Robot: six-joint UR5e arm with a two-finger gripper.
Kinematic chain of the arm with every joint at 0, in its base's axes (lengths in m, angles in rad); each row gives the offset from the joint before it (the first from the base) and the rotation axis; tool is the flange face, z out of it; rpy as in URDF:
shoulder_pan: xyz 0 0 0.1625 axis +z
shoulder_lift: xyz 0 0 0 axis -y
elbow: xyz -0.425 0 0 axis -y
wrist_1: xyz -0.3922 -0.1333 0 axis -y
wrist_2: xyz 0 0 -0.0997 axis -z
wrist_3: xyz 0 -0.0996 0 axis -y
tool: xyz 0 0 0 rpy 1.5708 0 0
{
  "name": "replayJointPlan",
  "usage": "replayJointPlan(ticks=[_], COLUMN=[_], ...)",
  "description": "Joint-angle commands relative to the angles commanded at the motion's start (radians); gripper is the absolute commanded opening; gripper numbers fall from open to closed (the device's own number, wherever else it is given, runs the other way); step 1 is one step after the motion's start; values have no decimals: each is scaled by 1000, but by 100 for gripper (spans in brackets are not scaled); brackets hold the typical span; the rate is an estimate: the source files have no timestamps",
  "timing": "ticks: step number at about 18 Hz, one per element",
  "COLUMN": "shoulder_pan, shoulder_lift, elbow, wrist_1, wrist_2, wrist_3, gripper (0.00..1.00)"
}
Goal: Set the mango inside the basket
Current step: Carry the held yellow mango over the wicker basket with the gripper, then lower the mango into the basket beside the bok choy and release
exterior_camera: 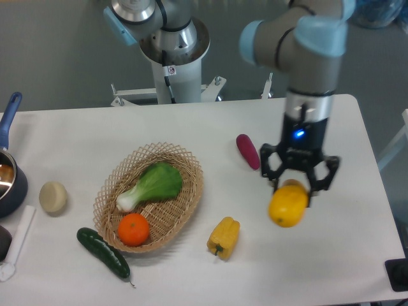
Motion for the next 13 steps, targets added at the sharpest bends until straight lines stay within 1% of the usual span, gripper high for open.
replayJointPlan(ticks=[2, 3, 5, 6, 12, 13], shoulder_pan=[-43, -69, -132, -160, -290, -304], shoulder_lift=[22, 32, 49, 55, 58, 60], elbow=[-57, -77, -129, -143, -198, -198], wrist_1=[1, 0, -3, -3, -3, -5], wrist_2=[31, 55, 104, 117, 134, 135], wrist_3=[-147, -178, -177, -177, -179, -180], gripper=[53, 52, 52, 52, 52, 52])
